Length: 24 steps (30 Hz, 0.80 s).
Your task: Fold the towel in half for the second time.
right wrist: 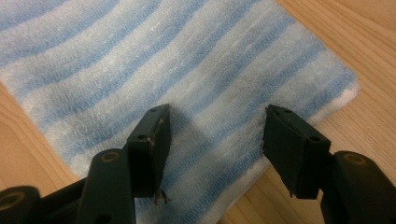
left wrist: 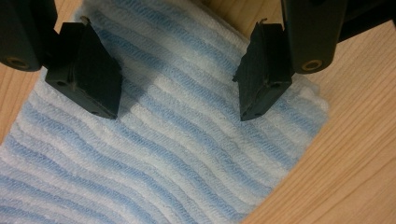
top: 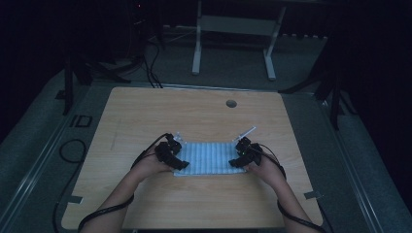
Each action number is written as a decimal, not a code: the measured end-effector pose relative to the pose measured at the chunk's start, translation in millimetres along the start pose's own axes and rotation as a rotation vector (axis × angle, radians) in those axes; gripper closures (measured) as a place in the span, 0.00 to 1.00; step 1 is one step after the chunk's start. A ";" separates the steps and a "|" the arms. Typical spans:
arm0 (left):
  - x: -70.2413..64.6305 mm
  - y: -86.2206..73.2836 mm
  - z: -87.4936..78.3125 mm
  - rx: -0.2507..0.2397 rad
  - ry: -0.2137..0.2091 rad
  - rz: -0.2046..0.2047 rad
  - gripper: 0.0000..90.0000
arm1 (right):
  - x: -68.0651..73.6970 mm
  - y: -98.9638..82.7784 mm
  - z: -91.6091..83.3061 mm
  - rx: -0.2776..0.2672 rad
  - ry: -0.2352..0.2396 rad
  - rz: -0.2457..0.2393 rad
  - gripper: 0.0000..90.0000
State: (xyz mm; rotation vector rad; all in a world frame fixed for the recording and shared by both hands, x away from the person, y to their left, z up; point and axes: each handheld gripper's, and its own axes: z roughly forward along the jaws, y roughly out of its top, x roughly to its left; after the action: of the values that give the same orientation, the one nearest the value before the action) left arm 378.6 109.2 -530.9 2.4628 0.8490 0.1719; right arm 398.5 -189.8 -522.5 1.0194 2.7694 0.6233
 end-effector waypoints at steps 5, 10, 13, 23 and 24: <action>-2.3 1.2 -6.7 -0.024 0.006 -0.026 0.32 | 4.0 -0.6 -7.5 -0.038 -0.008 -0.004 0.41; -7.0 -0.6 -11.4 -0.065 -0.006 -0.020 0.21 | 6.8 1.6 -17.0 -0.094 0.013 -0.010 0.23; -10.5 -1.6 -12.0 -0.094 0.040 -0.018 0.15 | 9.1 2.7 -20.2 -0.121 0.041 -0.009 0.22; -15.5 -10.3 -23.3 -0.183 0.052 -0.063 0.04 | 14.6 -3.3 -19.4 -0.178 0.002 -0.044 0.16; -16.3 -11.9 -24.4 -0.198 0.058 -0.065 0.04 | 14.2 -5.0 -18.8 -0.192 -0.003 -0.042 0.16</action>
State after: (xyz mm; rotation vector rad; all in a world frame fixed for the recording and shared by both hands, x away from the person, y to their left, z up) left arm 352.4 118.0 -515.4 2.2527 0.8905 0.2905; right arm 379.9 -190.4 -507.3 0.9186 2.6575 0.8609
